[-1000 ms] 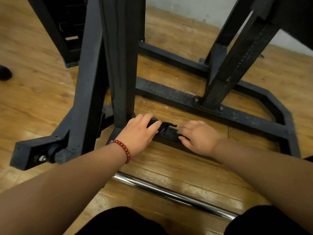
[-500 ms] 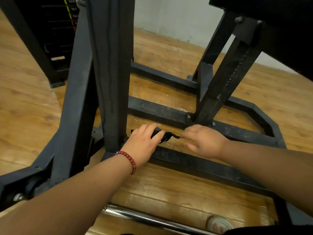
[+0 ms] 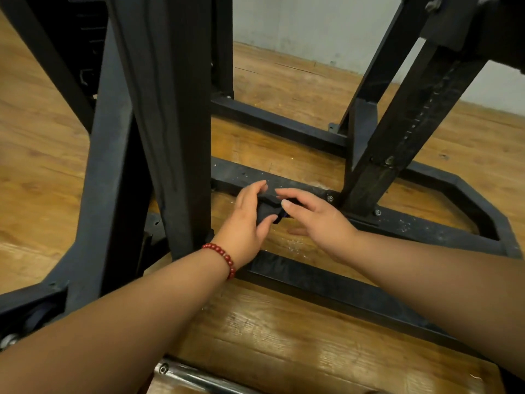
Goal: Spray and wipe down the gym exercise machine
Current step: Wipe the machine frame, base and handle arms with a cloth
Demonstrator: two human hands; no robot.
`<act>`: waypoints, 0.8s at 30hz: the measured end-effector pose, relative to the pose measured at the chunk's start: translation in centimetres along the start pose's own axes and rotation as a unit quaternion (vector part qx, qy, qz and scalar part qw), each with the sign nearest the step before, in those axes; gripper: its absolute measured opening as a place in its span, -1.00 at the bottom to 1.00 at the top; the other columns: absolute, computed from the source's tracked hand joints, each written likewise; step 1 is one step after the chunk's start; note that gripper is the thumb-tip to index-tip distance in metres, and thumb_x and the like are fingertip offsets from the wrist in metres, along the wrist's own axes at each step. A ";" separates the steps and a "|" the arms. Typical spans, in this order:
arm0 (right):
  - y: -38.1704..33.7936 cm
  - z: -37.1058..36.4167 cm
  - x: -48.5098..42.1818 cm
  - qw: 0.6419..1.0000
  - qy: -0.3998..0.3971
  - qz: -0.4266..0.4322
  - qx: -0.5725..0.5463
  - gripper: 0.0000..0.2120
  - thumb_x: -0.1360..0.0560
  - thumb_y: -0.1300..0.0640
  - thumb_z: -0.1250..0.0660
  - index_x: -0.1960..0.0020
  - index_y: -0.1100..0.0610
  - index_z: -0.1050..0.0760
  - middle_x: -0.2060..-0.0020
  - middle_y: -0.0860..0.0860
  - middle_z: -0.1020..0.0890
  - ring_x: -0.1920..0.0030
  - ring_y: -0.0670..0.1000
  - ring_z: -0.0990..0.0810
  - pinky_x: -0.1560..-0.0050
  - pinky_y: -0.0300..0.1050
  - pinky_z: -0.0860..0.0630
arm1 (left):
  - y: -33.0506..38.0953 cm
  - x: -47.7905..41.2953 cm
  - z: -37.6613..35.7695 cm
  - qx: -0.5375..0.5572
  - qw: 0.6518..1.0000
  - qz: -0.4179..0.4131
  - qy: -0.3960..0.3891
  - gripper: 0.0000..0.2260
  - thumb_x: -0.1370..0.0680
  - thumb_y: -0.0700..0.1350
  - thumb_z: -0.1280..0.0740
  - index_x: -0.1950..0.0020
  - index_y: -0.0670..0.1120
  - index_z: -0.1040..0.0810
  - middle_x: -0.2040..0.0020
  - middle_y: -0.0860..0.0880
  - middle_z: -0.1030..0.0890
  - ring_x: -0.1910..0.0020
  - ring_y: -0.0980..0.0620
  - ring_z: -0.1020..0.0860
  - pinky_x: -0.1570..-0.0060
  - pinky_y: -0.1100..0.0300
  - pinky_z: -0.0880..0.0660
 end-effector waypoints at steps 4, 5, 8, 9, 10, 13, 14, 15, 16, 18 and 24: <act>1.1 -0.7 -1.4 0.988 0.003 -0.083 -0.132 -0.80 -0.61 0.06 -0.28 -0.21 -0.08 -0.54 -0.17 0.02 -0.61 -0.19 0.02 -0.59 -0.19 0.16 -0.56 | -0.3 -0.9 0.2 0.069 0.997 0.036 0.020 -0.39 -0.53 -0.14 -0.41 -0.50 0.01 -0.19 -0.43 0.06 -0.29 -0.28 0.26 -0.33 -0.04 0.69 -0.26; 1.4 -0.8 -1.7 0.981 0.009 -0.099 -0.164 -0.82 -0.59 0.09 -0.30 -0.18 -0.04 -0.54 -0.16 0.06 -0.62 -0.16 0.06 -0.62 -0.17 0.17 -0.57 | -0.4 -1.1 0.2 0.078 0.996 0.041 0.023 -0.38 -0.52 -0.14 -0.42 -0.50 0.02 -0.19 -0.43 0.07 -0.28 -0.27 0.26 -0.34 -0.01 0.67 -0.29; 2.1 -0.5 -2.7 0.964 0.039 -0.124 -0.233 -0.88 -0.57 0.20 -0.33 -0.09 0.07 -0.52 -0.12 0.17 -0.61 -0.12 0.16 -0.63 -0.11 0.17 -0.60 | -0.8 -1.7 -0.1 0.090 0.994 0.058 0.015 -0.32 -0.51 -0.09 -0.44 -0.52 0.05 -0.15 -0.43 0.09 -0.24 -0.26 0.26 -0.35 -0.02 0.58 -0.34; 2.4 -0.1 -3.1 0.960 0.053 -0.129 -0.242 -0.90 -0.57 0.22 -0.32 -0.07 0.08 -0.51 -0.11 0.17 -0.61 -0.12 0.17 -0.63 -0.08 0.15 -0.61 | -1.1 -1.8 -0.2 0.088 0.994 0.064 0.009 -0.32 -0.51 -0.06 -0.43 -0.53 0.05 -0.14 -0.43 0.10 -0.22 -0.27 0.26 -0.34 -0.06 0.54 -0.35; 2.7 0.4 -3.6 0.959 0.069 -0.132 -0.241 -0.91 -0.58 0.22 -0.31 -0.06 0.08 -0.51 -0.09 0.16 -0.61 -0.12 0.16 -0.62 -0.05 0.12 -0.61 | -1.5 -1.7 -0.4 0.072 0.995 0.069 -0.001 -0.35 -0.53 -0.02 -0.41 -0.53 0.05 -0.15 -0.44 0.10 -0.21 -0.29 0.25 -0.33 -0.14 0.47 -0.36; 3.5 2.1 -4.9 0.966 0.111 -0.127 -0.195 -0.92 -0.59 0.20 -0.30 -0.06 0.06 -0.50 -0.06 0.09 -0.59 -0.09 0.12 -0.60 -0.04 0.10 -0.61 | -3.1 -1.0 -1.4 -0.032 0.994 0.089 -0.045 -0.53 -0.62 0.07 -0.22 -0.51 0.03 -0.23 -0.46 0.07 -0.24 -0.42 0.11 -0.25 -0.38 0.20 -0.26; 3.8 2.7 -5.5 0.972 0.125 -0.121 -0.160 -0.91 -0.59 0.19 -0.29 -0.07 0.05 -0.50 -0.04 0.06 -0.58 -0.06 0.09 -0.59 -0.02 0.07 -0.61 | -3.7 -0.6 -1.7 -0.063 0.992 0.098 -0.056 -0.57 -0.65 0.07 -0.15 -0.50 0.01 -0.26 -0.46 0.05 -0.27 -0.45 0.08 -0.22 -0.39 0.19 -0.20; 4.0 3.3 -5.9 0.977 0.136 -0.112 -0.117 -0.90 -0.59 0.17 -0.30 -0.09 0.03 -0.48 -0.02 0.03 -0.57 -0.03 0.06 -0.58 0.03 0.03 -0.60 | -4.2 -0.3 -1.9 -0.088 0.988 0.106 -0.063 -0.59 -0.66 0.07 -0.10 -0.49 -0.01 -0.28 -0.46 0.03 -0.30 -0.46 0.07 -0.19 -0.39 0.19 -0.17; 4.3 3.8 -6.4 0.981 0.146 -0.104 -0.077 -0.88 -0.59 0.17 -0.31 -0.11 0.02 -0.47 -0.02 0.01 -0.56 -0.02 0.05 -0.57 0.06 0.02 -0.59 | -4.6 -0.1 -2.2 -0.111 0.985 0.110 -0.068 -0.59 -0.67 0.07 -0.05 -0.49 -0.02 -0.29 -0.45 0.01 -0.32 -0.46 0.06 -0.19 -0.40 0.18 -0.16; 4.7 4.4 -7.3 0.983 0.157 -0.097 -0.026 -0.83 -0.59 0.16 -0.32 -0.17 0.03 -0.46 -0.04 0.01 -0.54 -0.04 0.05 -0.56 0.05 0.02 -0.59 | -5.3 -0.1 -2.4 -0.155 0.979 0.111 -0.073 -0.59 -0.68 0.07 0.00 -0.48 -0.05 -0.30 -0.44 -0.01 -0.36 -0.46 0.03 -0.20 -0.42 0.14 -0.17; 5.5 4.6 -10.7 0.982 0.155 -0.106 -0.011 -0.89 -0.62 0.22 -0.24 -0.01 0.04 -0.49 0.06 -0.02 -0.54 0.05 -0.04 -0.55 0.29 -0.27 -0.54 | -6.3 -0.9 -3.0 -0.234 0.961 0.124 -0.076 -0.59 -0.68 0.10 0.03 -0.44 -0.05 -0.34 -0.37 -0.02 -0.43 -0.38 0.00 -0.31 -0.35 0.08 -0.26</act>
Point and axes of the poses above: each hand's wrist, its own x-axis away from the middle knuckle, its own z-axis out of the back of the hand, y = z × x, the point moved 7 cm from there along -x, towards the middle knuckle
